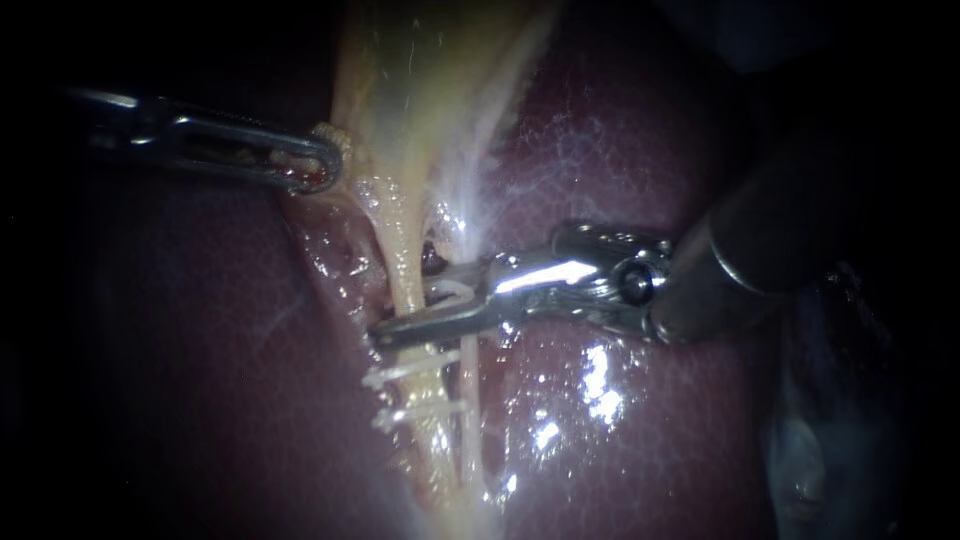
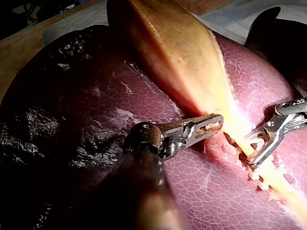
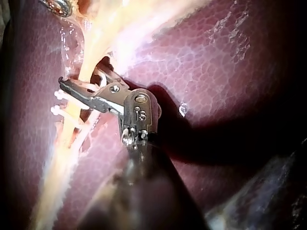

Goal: Clipping third clip left tube

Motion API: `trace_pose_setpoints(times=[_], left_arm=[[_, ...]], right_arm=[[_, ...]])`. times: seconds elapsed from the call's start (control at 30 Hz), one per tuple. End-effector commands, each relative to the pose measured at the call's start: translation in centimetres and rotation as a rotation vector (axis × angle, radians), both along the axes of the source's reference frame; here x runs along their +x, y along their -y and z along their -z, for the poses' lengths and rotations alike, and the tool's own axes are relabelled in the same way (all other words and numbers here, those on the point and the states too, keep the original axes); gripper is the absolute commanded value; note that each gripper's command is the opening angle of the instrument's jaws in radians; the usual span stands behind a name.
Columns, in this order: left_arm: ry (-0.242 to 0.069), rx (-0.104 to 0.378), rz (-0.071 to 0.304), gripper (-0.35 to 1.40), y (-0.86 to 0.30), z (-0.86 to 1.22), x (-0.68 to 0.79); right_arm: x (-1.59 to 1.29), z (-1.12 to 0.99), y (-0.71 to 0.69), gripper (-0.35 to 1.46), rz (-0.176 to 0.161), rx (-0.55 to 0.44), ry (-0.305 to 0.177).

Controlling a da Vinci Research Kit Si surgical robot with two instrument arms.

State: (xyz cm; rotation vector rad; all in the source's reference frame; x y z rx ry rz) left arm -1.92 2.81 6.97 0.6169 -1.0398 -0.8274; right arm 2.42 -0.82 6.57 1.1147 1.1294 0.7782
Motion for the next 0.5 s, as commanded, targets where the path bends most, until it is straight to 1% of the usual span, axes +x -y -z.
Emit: trace_pose_setpoints(times=[0.03,0.1,0.2,0.27,0.5], left_arm=[[0.0,0.0,0.0,-0.35,0.0,-0.01,0.0],[0.0,0.0,0.0,-0.35,-0.01,-0.01,0.0],[0.0,0.0,0.0,-0.35,-0.01,-0.02,0.0],[0.0,0.0,0.0,-0.35,-0.01,-0.02,0.0],[0.0,0.0,-0.001,-0.35,-0.01,-0.02,0.0]], right_arm=[[0.0,0.03,-0.01,0.48,-0.001,0.012,-0.015],[0.02,0.08,-0.03,0.48,-0.004,0.033,-0.044],[0.04,0.18,-0.08,0.48,-0.022,0.045,-0.069],[0.05,0.25,-0.12,0.48,-0.031,0.051,-0.075],[0.04,0.45,-0.28,0.47,-0.041,0.068,-0.084]])
